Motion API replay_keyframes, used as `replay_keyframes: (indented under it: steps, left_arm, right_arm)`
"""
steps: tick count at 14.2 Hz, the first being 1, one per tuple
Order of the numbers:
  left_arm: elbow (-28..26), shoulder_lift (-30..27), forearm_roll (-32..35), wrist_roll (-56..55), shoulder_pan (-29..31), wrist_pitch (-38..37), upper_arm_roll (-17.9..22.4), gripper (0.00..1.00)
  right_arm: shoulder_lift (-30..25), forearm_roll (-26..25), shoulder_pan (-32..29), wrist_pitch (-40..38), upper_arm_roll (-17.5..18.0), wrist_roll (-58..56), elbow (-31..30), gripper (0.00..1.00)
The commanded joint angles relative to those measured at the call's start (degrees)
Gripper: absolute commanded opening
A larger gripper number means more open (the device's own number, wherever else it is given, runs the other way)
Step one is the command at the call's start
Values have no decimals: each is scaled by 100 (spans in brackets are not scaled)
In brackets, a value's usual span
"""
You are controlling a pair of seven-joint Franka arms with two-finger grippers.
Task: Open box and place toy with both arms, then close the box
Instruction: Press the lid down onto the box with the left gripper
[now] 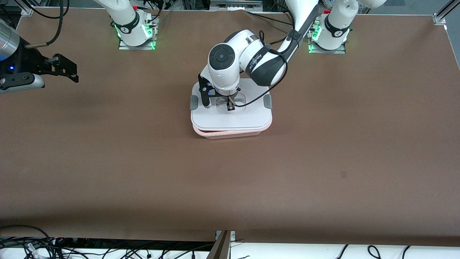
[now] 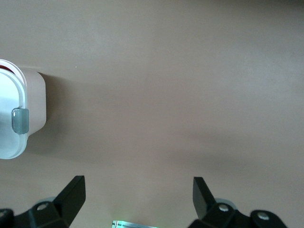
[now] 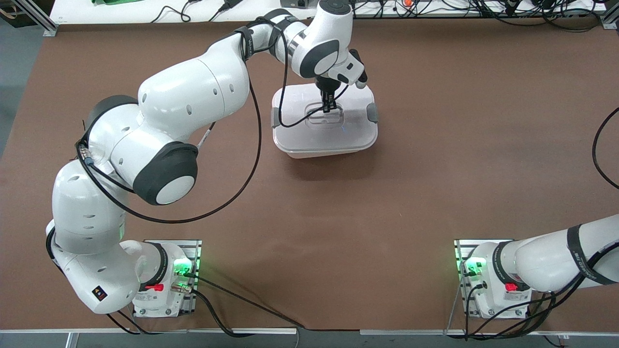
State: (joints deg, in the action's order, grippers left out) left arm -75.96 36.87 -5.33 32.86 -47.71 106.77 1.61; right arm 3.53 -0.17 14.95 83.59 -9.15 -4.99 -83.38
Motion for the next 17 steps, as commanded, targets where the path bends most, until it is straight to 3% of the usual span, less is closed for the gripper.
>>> replay_keyframes:
  steps: [1, 4, 12, 13, 14, 17]
  left_arm:
    - [291, 259, 120, -166, 77, 2, 59, 0]
    - [529, 356, 111, -192, 77, 2, 59, 0]
    - [486, 426, 173, -192, 51, 2, 50, 2]
    - [503, 417, 173, -210, 51, 2, 50, 36]
    - [529, 356, 138, -236, 68, -24, 50, 99]
    - [556, 119, 94, -351, 243, -165, 33, 100]
  right_arm:
    - [51, 61, -27, -18, 36, 68, 129, 100]
    - [60, 61, -54, -18, 27, 51, 129, 100]
    - [60, 61, -71, 17, 27, 41, 120, 100]
    - [60, 61, -71, 17, 27, 42, 120, 100]
    - [60, 70, -71, 17, 27, 50, 120, 100]
    - [60, 70, -71, 17, 27, 50, 120, 100]
